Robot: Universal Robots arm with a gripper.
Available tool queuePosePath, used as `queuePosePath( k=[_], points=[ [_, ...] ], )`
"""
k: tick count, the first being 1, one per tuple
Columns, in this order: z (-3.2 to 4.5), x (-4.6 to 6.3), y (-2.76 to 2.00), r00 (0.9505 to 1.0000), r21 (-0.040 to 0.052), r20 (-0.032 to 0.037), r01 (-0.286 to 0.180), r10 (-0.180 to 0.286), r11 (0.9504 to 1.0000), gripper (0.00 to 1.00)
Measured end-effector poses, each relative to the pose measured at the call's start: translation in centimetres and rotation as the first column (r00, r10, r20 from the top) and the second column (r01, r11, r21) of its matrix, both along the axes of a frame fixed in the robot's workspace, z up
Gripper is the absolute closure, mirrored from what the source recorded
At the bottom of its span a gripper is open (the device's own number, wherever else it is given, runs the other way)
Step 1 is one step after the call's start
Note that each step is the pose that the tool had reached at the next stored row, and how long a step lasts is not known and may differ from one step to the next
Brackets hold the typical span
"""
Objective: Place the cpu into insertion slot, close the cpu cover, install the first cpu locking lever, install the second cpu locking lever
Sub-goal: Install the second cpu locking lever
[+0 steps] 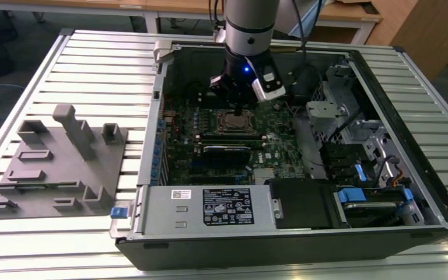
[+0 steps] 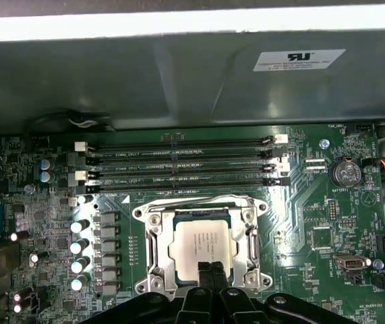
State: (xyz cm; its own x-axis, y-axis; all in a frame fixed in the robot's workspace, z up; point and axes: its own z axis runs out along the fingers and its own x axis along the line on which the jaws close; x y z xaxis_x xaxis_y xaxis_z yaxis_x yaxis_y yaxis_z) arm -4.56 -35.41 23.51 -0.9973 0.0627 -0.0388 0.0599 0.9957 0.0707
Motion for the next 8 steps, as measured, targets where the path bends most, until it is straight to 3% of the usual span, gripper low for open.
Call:
queuePosePath(
  k=[8],
  points=[
    [1.33,0.0,0.01,1.0,0.0008,0.0002,0.0,0.0,1.0,0.89]
  ],
)
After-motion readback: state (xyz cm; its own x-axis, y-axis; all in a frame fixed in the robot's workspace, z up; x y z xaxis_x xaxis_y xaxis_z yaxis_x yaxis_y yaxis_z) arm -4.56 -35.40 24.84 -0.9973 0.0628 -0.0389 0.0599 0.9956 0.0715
